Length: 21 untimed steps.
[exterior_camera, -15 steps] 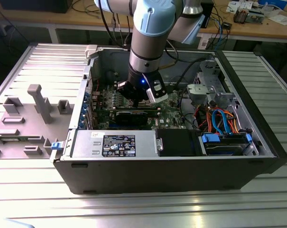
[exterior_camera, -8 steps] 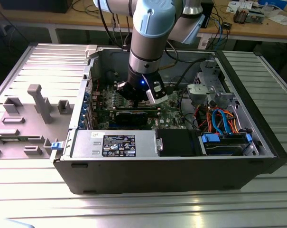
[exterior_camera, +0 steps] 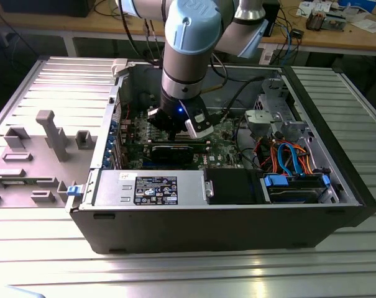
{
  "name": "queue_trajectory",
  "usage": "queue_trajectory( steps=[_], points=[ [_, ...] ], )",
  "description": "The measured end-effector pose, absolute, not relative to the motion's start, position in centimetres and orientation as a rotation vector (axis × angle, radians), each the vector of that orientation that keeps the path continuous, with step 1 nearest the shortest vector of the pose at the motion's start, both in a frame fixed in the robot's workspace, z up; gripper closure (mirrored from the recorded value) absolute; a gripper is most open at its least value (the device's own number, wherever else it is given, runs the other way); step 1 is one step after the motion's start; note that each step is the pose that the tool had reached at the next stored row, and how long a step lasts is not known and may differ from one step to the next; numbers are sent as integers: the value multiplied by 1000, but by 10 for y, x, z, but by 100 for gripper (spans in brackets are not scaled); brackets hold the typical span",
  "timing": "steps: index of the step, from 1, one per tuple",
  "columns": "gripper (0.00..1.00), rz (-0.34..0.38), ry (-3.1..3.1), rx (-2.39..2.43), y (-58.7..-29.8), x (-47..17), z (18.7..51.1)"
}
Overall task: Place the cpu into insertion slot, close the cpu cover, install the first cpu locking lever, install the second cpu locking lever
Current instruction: 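Install the second cpu locking lever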
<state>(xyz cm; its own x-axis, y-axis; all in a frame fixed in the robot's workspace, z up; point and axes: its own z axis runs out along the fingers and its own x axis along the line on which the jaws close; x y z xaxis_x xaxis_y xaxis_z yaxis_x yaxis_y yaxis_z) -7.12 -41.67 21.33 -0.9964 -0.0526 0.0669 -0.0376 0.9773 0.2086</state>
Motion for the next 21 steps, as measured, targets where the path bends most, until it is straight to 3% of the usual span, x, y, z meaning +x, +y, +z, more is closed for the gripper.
queue_trajectory(
  steps=[21],
  points=[
    [89, -398, -3045, 85, -417, -81, 203]
  ],
)
